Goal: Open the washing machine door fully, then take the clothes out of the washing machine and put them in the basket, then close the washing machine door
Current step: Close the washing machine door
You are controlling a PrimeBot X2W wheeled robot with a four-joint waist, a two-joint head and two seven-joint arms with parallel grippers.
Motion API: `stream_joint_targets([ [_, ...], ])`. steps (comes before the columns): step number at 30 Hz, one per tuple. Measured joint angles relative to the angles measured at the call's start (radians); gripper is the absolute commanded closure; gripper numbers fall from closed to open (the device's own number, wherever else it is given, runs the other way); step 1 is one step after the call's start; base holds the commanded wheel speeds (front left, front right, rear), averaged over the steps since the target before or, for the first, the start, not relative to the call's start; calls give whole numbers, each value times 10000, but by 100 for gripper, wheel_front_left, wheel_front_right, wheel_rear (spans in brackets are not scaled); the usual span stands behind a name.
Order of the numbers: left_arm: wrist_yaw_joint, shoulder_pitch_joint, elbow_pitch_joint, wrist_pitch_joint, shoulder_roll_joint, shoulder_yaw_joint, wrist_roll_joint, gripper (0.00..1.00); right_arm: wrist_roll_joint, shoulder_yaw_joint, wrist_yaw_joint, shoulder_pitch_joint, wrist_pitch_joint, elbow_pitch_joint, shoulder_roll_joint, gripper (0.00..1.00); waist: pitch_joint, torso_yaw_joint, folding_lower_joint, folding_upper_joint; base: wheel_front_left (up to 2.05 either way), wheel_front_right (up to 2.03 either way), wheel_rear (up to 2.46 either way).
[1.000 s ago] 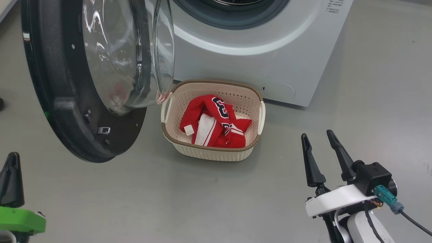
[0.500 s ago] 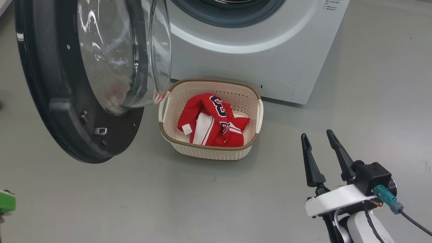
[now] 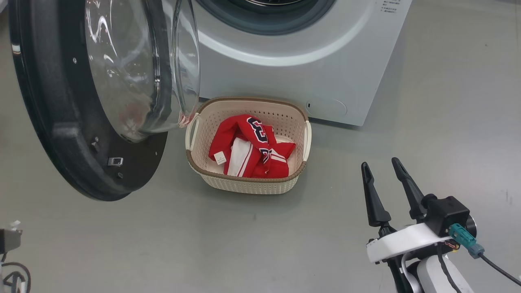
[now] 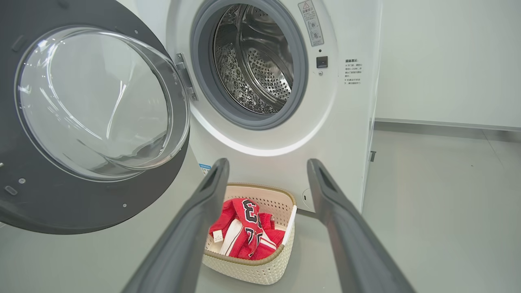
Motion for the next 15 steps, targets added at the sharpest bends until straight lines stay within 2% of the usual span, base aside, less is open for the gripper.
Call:
stream_joint_targets([
  [8,1206,-809,54,1862,-451,836,-2397,100,0,100,2,0,2,42,15,0,30,-148,0,0,0,0,0],
  [9,1206,-809,54,1862,-451,836,-2397,100,0,100,2,0,2,42,15,0,30,-148,0,0,0,0,0],
  [11,1480,-896,59,2134,-456,1032,-2631,100,0,100,2,0,2,48,15,0,31,-171,0,0,0,0,0],
  [15,1546,-906,63,2752,-430,1108,-3001,100,0,104,4,0,2,58,19,0,29,-216,0,0,0,0,0],
])
